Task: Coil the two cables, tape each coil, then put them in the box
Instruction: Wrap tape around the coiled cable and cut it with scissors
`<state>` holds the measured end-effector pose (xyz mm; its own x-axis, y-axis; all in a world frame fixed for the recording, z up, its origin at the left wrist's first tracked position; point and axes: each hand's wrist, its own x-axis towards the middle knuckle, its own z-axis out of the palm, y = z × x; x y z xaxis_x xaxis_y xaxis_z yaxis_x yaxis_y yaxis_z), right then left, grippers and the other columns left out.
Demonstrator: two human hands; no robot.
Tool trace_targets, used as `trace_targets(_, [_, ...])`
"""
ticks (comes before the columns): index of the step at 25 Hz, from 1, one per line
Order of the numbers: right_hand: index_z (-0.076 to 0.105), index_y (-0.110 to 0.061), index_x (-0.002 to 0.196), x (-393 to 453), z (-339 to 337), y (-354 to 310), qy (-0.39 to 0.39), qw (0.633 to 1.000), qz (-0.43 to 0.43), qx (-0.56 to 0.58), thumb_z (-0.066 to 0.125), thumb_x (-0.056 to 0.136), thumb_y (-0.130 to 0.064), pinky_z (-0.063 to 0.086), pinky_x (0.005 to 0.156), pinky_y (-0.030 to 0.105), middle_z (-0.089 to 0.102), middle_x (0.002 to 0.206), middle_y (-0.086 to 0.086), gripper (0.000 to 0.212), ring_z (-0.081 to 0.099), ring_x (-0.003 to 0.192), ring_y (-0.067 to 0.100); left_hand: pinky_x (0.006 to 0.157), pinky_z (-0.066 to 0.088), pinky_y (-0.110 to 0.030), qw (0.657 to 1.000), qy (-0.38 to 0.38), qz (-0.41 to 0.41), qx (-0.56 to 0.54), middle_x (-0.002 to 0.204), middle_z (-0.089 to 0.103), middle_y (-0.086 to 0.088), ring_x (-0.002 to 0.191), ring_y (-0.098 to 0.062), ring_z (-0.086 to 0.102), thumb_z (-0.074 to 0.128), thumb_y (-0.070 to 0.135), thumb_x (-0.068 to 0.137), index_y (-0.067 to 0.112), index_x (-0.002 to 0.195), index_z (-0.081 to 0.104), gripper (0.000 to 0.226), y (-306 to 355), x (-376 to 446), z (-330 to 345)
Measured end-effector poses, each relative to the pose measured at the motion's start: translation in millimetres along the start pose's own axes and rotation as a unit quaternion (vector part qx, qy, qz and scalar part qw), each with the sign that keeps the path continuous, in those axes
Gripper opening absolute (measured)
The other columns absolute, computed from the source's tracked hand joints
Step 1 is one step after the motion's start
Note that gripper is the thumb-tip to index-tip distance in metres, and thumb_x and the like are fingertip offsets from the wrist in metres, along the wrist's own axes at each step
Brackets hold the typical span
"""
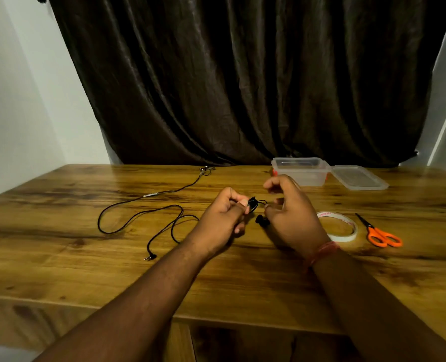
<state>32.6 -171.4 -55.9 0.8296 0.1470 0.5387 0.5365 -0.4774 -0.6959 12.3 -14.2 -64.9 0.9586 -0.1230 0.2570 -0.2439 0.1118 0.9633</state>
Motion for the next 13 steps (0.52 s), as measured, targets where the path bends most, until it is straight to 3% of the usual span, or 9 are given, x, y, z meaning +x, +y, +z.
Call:
trace_targets(2, [0.055,-0.025,0.121,0.4,-4.3,-0.8,-0.09,0.992,-0.021,0.091,0.057,0.083,0.01,0.04,0.1,0.014,0.056,0.128,-0.012,0.052,0.05,0.121,-0.003,0.053,0.023,-0.028,0.999,-0.006,-0.002,-0.034,0.057,0.05,0.007,0.051,-0.013,0.031,0.041,0.004,0.102,0.011,0.092,0.046,0.013,2.8,-1.6,-0.5])
trace_targets(4, [0.059,-0.021,0.118,-0.8,-6.4,1.5,-0.164,0.975,-0.011,0.147,0.061,0.088,0.006,0.047,0.096,0.017,0.065,0.118,-0.006,0.041,0.059,0.111,0.0,0.05,0.026,-0.026,0.998,-0.016,-0.005,-0.06,0.062,0.051,0.003,0.05,-0.009,0.032,0.041,0.003,0.102,0.01,0.092,0.046,0.013,3.2,-1.8,-1.2])
trace_targets(8, [0.064,-0.019,0.097,1.2,-8.8,7.5,-0.14,0.977,0.016,0.16,0.065,0.089,-0.001,0.052,0.077,0.03,0.063,0.091,0.007,0.02,0.061,0.082,0.014,0.043,0.029,-0.019,0.991,-0.042,-0.03,-0.127,0.072,0.051,-0.004,0.048,-0.006,0.032,0.039,-0.002,0.099,0.008,0.089,0.047,0.016,4.1,-1.6,-2.9])
trace_targets(10, [0.064,-0.02,0.092,1.3,-7.6,6.2,-0.129,0.978,0.019,0.162,0.063,0.089,0.002,0.05,0.072,0.028,0.06,0.087,0.005,0.022,0.057,0.079,0.014,0.042,0.028,-0.018,0.985,-0.05,-0.046,-0.157,0.071,0.051,-0.004,0.048,-0.006,0.032,0.04,0.0,0.098,0.01,0.087,0.047,0.017,5.0,-1.8,-3.4])
trace_targets(13, [0.064,-0.024,0.087,1.9,-4.0,8.4,-0.132,0.972,0.032,0.189,0.063,0.086,0.001,0.048,0.073,0.038,0.059,0.084,0.005,0.024,0.055,0.078,0.02,0.04,0.027,-0.017,0.991,-0.047,-0.04,-0.119,0.064,0.045,-0.002,0.048,-0.006,0.032,0.046,-0.001,0.097,0.011,0.087,0.047,0.016,4.9,-3.5,-2.8])
